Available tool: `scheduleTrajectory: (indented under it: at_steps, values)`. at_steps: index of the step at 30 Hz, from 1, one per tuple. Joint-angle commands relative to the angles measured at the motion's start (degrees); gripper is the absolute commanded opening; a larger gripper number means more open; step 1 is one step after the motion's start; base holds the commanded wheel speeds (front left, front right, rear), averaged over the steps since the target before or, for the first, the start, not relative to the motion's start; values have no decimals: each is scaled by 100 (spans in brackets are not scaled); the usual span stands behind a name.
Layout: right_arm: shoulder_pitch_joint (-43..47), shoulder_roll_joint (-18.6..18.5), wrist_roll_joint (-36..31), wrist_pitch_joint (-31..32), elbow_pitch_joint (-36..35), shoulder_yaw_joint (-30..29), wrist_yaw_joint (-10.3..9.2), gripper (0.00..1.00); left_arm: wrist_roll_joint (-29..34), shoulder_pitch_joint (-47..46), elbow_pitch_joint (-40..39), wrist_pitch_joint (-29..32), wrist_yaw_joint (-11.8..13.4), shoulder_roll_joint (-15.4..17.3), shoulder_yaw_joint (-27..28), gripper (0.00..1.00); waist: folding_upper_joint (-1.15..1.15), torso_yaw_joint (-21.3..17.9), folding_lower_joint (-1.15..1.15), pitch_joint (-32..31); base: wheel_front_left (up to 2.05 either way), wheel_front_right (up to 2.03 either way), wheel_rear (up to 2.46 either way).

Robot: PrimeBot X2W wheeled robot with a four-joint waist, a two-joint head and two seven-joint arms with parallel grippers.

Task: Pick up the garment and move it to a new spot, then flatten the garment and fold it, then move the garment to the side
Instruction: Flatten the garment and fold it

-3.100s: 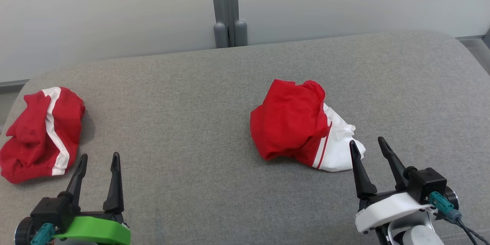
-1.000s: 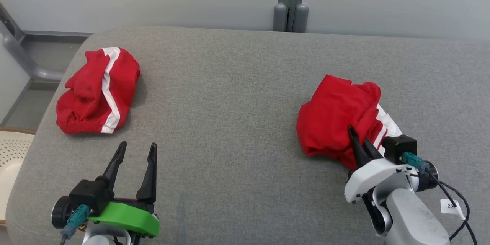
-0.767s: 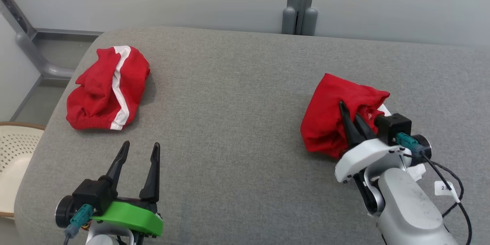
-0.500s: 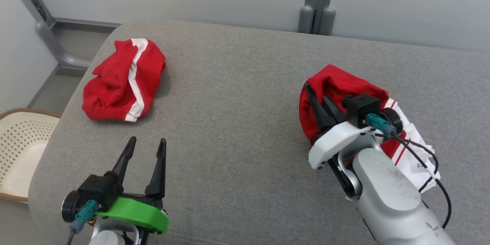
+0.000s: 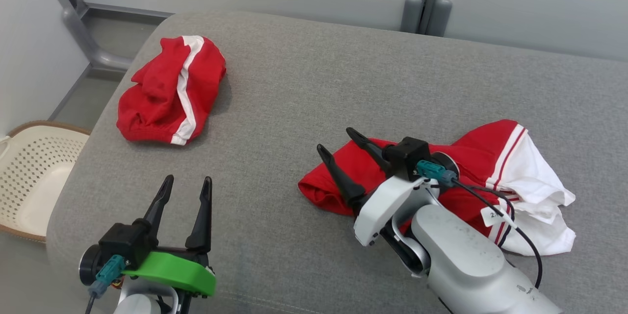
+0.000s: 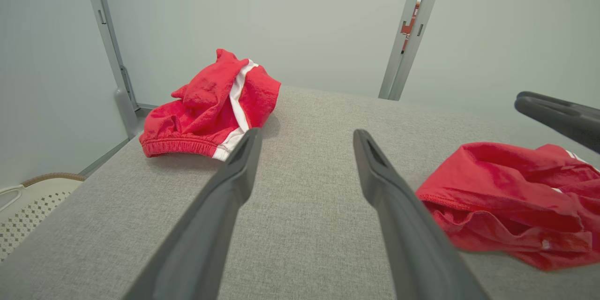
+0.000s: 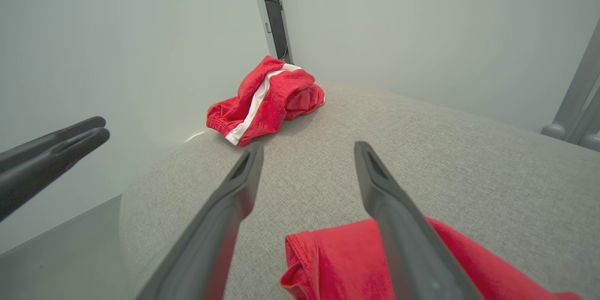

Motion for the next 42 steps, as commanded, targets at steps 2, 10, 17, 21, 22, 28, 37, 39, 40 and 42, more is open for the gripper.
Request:
scheduleTrajectory:
  at_steps: [2, 10, 17, 21, 22, 28, 37, 39, 40, 42]
  values:
    - [-54, -25, -192, -25, -123, -231, -6, 100, -32, -71, -12, 3, -1, -20, 48, 100, 0, -199, 0, -27, 0, 0, 0]
    - [404, -187, -999, -22, -641, -1469, -7, 100, 31, 67, -69, 2, -1, -30, 159, 100, 0, -673, 0, -120, 0, 0, 0]
    - [1251, -608, -1389, -23, -1063, -2432, -7, 100, 77, 167, -121, 3, -1, -47, 240, 100, 0, -1006, 0, -150, 0, 0, 0]
    - [1763, -726, -1468, 79, -1278, -2847, -6, 100, 91, 194, -140, 3, -1, -46, 237, 100, 0, -1165, 0, -139, 0, 0, 0]
    - [1878, -728, -1486, 116, -1333, -2902, -6, 100, 91, 182, -142, 3, -1, -44, 242, 100, 0, -1200, 0, -131, 0, 0, 0]
    - [2282, -550, -1417, 263, -1437, -3047, -6, 100, 61, 68, -138, 3, -2, -39, 168, 100, 0, -1248, 0, -83, 0, 0, 0]
    - [2129, -412, -1329, 339, -824, -3080, -7, 55, 9, 14, -99, 3, -2, 50, 76, 100, 0, -1112, 0, -54, 0, 0, 0]
    - [2058, -398, -1249, 376, -652, -3015, -7, 0, 9, 22, -93, 3, -2, 59, 75, 100, 0, -1084, 0, -58, 0, 0, 0]
    - [2039, -387, -1196, 397, -563, -2989, -7, 0, 6, 26, -87, 2, -2, 66, 74, 100, 0, -1075, 0, -61, 0, 0, 0]
    - [2009, -396, -1123, 402, -439, -2946, -7, 0, 3, 40, -79, 3, -2, 66, 86, 100, 0, -1072, 0, -70, 0, 0, 0]
